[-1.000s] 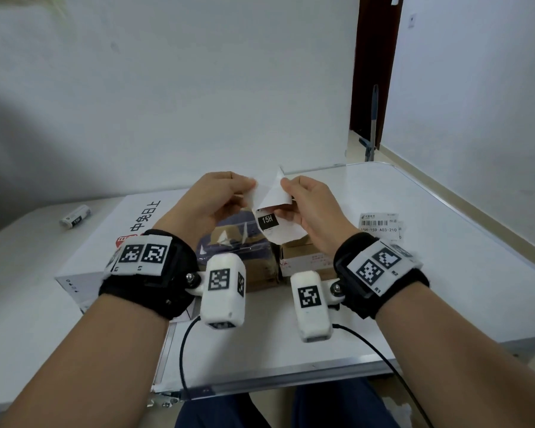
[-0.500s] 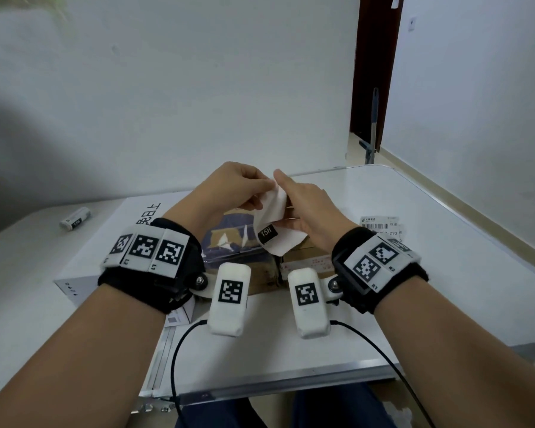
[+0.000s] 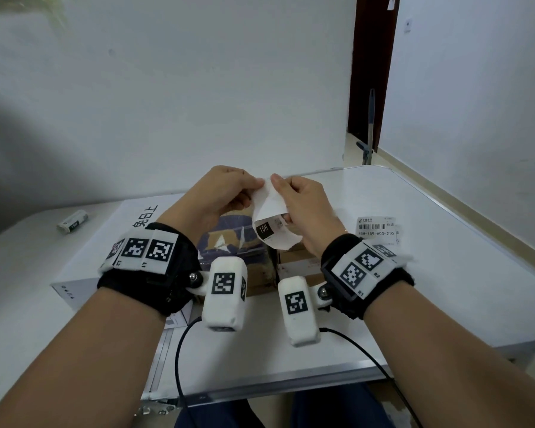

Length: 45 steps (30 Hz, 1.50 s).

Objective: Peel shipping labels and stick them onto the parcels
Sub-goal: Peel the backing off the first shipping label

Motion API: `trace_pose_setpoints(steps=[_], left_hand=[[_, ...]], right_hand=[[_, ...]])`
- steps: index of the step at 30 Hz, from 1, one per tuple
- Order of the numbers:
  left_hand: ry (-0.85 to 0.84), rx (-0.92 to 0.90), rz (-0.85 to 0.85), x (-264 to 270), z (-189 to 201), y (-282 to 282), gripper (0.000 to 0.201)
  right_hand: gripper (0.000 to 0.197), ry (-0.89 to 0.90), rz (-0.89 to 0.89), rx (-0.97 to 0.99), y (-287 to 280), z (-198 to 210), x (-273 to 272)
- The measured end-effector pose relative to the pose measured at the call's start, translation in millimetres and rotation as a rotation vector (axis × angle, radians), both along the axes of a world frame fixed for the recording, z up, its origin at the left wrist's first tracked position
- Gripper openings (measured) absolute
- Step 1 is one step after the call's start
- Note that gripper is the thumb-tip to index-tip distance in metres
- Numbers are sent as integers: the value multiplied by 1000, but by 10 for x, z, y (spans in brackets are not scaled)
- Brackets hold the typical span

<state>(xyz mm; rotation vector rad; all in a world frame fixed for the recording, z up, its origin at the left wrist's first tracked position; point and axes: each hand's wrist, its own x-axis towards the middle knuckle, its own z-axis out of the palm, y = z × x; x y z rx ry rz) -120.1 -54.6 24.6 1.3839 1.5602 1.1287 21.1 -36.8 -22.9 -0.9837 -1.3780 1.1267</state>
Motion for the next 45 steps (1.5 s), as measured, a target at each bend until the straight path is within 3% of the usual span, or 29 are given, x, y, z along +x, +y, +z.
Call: trace_pose_setpoints(steps=[7, 13, 20, 25, 36, 42, 45], left_hand=[[141, 90, 90, -39, -8, 48, 18], [117, 155, 176, -171, -1, 97, 18], [19, 180, 268, -322, -2, 163, 22], [-189, 153, 385, -554, -17, 208, 22], [-613, 129, 522, -740, 57, 421, 13], [-442, 205, 544, -907, 99, 511, 19], [-89, 84, 588, -1183, 104, 571, 18]], right_hand=[[42, -10, -49, 67, 37, -36, -12], [33, 110, -73, 19, 109, -74, 35], [34, 127, -145, -50, 188, -117, 98], [31, 257, -175, -211, 256, -132, 250], [34, 215, -272, -169, 337, -47, 265], [37, 199, -343, -162, 396, -53, 302], [38, 238, -387, -211, 456, -51, 427]])
